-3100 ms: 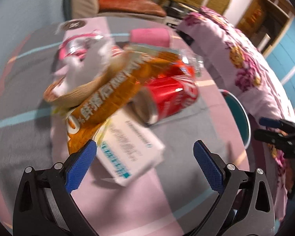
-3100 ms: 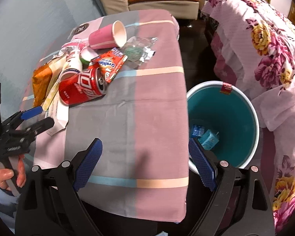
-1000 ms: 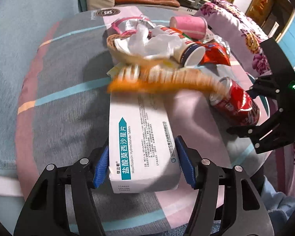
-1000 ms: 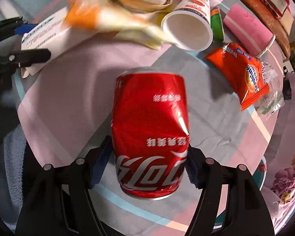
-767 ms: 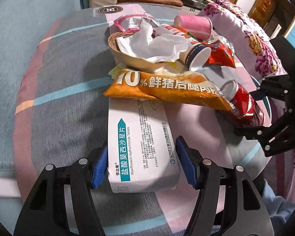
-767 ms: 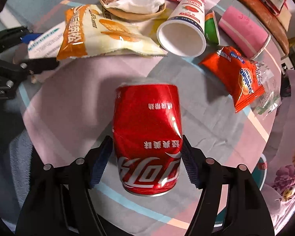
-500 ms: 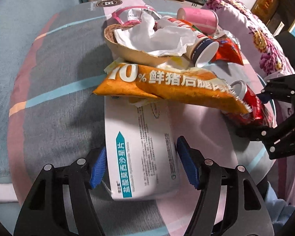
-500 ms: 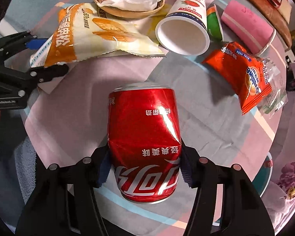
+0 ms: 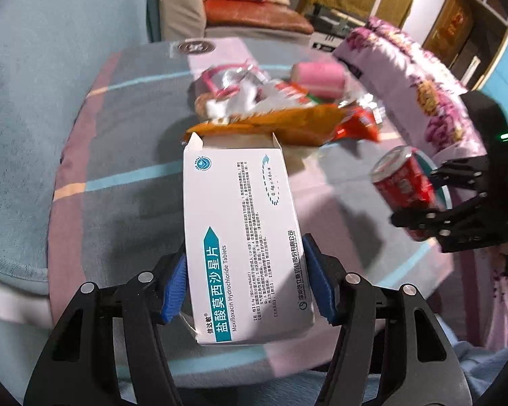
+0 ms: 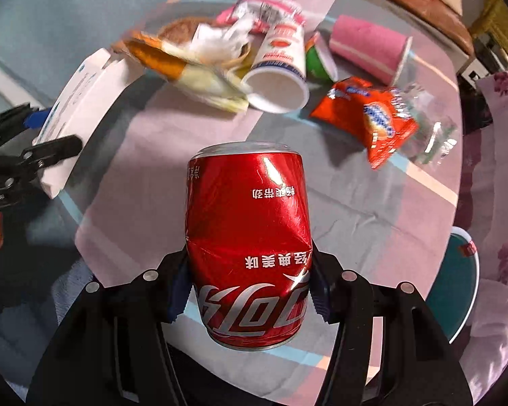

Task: Collect trash
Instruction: 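Carry box and can to the wastebasket and open both grippers over it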

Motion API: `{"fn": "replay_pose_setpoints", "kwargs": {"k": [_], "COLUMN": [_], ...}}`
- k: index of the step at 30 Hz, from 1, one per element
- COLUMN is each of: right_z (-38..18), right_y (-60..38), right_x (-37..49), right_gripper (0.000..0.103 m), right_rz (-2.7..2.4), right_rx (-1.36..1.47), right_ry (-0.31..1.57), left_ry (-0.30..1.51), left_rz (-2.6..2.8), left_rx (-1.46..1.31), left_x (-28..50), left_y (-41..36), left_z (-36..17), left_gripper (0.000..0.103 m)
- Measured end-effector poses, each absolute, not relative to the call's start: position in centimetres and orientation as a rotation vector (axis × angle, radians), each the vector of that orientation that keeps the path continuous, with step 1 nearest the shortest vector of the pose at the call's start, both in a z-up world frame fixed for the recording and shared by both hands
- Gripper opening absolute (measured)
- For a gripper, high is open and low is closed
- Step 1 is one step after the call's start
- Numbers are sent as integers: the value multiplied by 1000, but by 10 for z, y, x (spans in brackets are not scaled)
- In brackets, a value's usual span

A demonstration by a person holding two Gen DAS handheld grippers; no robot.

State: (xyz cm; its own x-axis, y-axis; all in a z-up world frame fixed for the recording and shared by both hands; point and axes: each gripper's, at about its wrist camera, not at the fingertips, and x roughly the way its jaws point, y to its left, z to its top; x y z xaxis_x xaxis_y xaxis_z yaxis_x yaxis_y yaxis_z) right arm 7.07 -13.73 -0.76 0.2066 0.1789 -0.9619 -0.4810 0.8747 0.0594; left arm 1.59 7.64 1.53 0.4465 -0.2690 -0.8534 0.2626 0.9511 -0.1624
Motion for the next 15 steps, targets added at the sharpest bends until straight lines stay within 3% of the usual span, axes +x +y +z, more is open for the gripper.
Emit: {"fn": "replay_pose_setpoints", "kwargs": {"k": [7,15], "right_z": [17,39], "right_y": [-189,-282], "right_x": [54,45], "right_gripper": [55,55], "right_rz": [420,255], "right_rx": [-154,30], "right_ry": [1203,1119], "left_ry": [910,933], "left_rz": [-390,-522], "left_rx": [25,51], "left_x": [-3,33], "left_y": [54,-26], "left_z": [79,67], "left_gripper": [63,63]}}
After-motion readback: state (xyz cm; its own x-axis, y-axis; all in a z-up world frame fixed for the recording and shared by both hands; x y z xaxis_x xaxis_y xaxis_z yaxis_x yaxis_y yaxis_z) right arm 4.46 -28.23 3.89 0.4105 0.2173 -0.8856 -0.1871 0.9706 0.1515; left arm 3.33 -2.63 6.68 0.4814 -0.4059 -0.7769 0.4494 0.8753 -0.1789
